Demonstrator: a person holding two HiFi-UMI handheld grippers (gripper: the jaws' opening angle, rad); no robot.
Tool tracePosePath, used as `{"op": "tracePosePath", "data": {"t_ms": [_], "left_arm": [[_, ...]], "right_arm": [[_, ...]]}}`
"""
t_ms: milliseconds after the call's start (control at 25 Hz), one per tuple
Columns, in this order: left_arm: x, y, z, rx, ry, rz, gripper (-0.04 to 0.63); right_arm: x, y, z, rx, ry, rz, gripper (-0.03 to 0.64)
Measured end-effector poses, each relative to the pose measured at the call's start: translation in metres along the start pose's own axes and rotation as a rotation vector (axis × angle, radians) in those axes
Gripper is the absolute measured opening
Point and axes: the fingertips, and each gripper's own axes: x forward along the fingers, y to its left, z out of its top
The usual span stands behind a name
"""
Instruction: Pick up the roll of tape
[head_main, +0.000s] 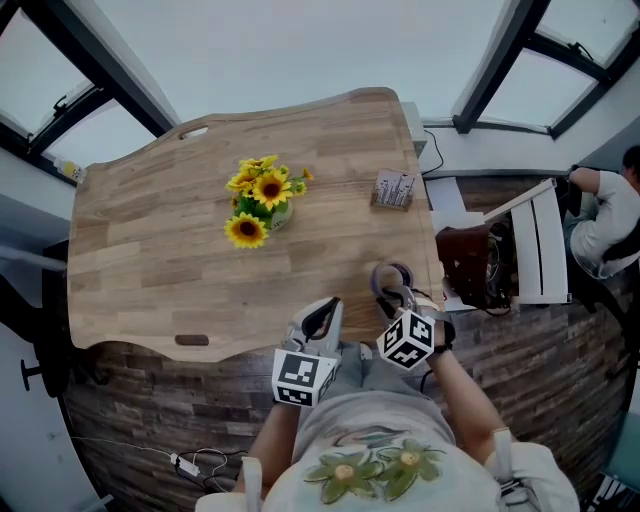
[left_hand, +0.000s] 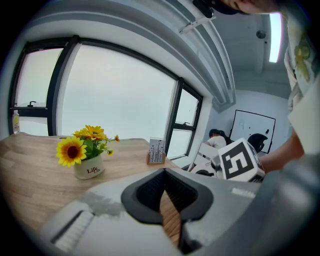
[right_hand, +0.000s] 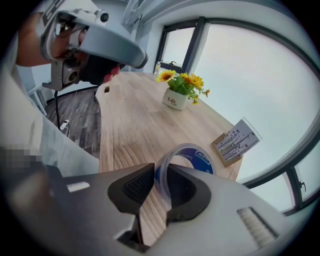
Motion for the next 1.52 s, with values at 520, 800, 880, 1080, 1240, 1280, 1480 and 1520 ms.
{"op": "tracePosePath", "data": {"t_ms": [520, 800, 880, 1080, 1240, 1280, 1480, 1520], "left_arm": [[-0.009, -0.006, 0.007, 0.016, -0.024, 0.005, 0.005], [-0.014, -0.011, 0.008, 0.022, -0.032, 0.005, 0.005], [-0.015, -0.013, 0.009, 0.024, -0.034, 0.005, 0.005], [-0.015, -0.018, 0.01, 0.032, -0.043, 0.001, 0.005], [-0.016, -0.023, 0.009, 0.032, -0.041, -0.004, 0.005], [-0.016, -0.024, 0.009, 0.033, -0.041, -0.005, 0.005], [-0.019, -0.027, 0.01, 0.033, -0.047, -0.008, 0.005], [-0.02, -0.028, 0.011, 0.032, -0.05, -0.008, 0.005]], "right_arm": [[-0.028, -0.004, 0.018, 0.113, -0.092, 0.005, 0.083], [-0.047, -0.006, 0.028, 0.187, -0.156, 0.016, 0.081], [-0.052, -0.005, 0.03, 0.211, -0.174, 0.023, 0.081], [-0.063, -0.006, 0.038, 0.262, -0.222, 0.035, 0.081], [-0.072, -0.007, 0.043, 0.292, -0.26, 0.037, 0.08], [-0.074, -0.007, 0.044, 0.299, -0.269, 0.039, 0.08], [-0.087, -0.009, 0.052, 0.353, -0.323, 0.045, 0.077], [-0.089, -0.009, 0.053, 0.364, -0.335, 0.048, 0.077]]}}
